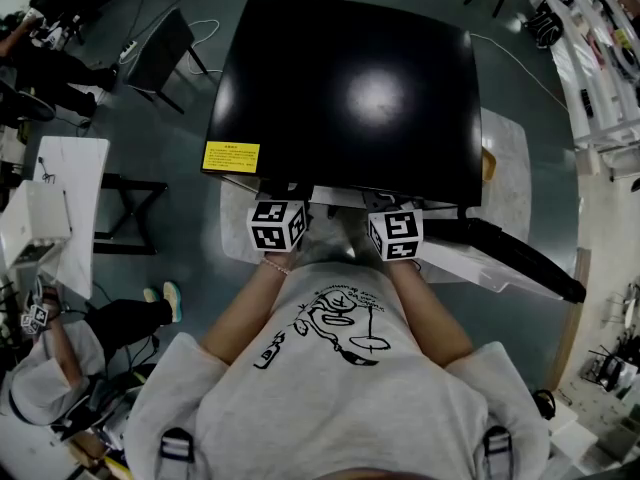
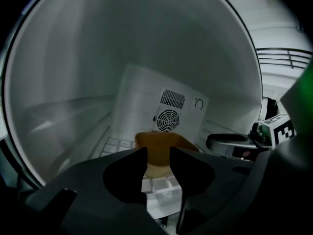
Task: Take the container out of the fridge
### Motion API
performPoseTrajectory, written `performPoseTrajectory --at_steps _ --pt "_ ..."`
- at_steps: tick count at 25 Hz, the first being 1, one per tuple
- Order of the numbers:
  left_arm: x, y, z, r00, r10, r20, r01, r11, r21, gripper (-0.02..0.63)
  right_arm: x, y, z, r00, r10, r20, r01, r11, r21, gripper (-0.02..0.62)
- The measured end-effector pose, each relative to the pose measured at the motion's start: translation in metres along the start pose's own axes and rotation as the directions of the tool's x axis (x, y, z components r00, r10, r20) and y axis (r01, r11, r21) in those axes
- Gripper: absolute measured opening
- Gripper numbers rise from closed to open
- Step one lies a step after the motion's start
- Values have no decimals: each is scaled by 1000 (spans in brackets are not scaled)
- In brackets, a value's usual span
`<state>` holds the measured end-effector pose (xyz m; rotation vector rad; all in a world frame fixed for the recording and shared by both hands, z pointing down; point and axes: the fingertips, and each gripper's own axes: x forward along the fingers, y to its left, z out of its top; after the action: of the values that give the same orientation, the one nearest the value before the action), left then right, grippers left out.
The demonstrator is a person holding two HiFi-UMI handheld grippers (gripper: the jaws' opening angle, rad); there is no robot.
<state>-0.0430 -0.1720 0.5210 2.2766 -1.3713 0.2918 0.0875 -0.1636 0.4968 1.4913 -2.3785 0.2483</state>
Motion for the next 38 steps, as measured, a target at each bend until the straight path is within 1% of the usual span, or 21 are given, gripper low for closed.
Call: performPoseTrajectory --at_steps 9,14,20,25,31,38 --pt "16 8 -1 999 28 -24 -28 1000 1 179 17 -12 -6 999 -26 -24 26 1000 7 178" --pt "24 14 0 999 41 -35 -41 999 2 189 26 -21 -10 998 -49 -27 49 998 33 189" --pt "29 19 -1 997 45 -55 -45 999 -9 199 37 -24 -14 998 -51 -46 53 997 60 204" --pt "36 23 -5 995 57 -87 -59 998 -13 200 46 -23 -15 997 -41 -62 46 996 82 206" --pt "42 26 -5 994 56 -97 -58 998 -15 199 54 -24 -15 997 -32 -69 39 994 100 204" --pt "46 24 -6 994 41 -98 -43 999 -20 195 58 -21 -20 997 6 -78 7 988 156 204"
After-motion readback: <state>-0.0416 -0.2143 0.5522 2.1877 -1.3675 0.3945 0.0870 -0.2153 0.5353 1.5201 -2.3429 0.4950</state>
